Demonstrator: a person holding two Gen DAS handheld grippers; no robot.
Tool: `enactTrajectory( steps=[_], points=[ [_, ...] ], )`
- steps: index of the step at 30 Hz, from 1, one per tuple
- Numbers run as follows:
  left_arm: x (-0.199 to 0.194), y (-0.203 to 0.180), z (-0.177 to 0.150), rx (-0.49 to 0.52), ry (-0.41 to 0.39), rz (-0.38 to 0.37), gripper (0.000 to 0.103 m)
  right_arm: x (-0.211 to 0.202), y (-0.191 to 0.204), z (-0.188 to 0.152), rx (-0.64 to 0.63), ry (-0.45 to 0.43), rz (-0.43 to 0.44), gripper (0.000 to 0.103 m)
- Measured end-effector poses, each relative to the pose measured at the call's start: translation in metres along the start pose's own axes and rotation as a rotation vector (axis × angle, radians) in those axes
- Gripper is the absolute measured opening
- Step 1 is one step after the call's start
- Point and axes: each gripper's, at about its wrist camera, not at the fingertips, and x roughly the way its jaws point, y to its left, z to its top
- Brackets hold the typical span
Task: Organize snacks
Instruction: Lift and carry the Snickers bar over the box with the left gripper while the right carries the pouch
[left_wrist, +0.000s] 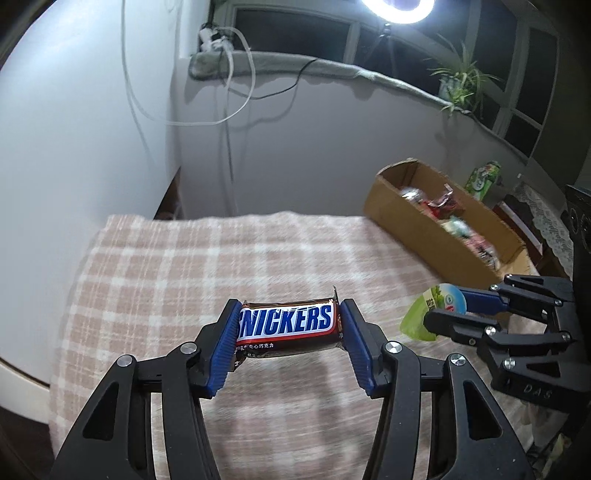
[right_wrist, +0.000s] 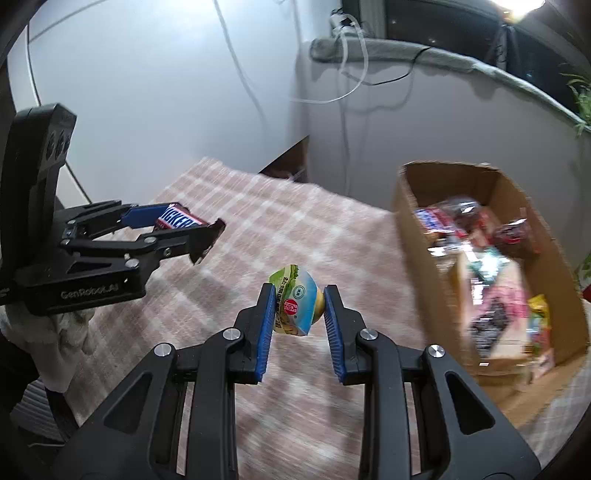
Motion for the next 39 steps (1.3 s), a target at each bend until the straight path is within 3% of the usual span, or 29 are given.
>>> enactTrajectory(
  steps=[21, 39],
  points=[
    [0.001, -0.099, 0.037, 0.124, -0.048, -0.111, 0.053, -0.078, -0.096, -0.006, 0.099, -0.066, -0.117, 0.027],
    [0.04, -0.158, 0.069, 0.171, -0.029, -0.16, 0.053, -0.087, -0.165, -0.016, 0.183, -0.061, -0.134, 0.028]
  ],
)
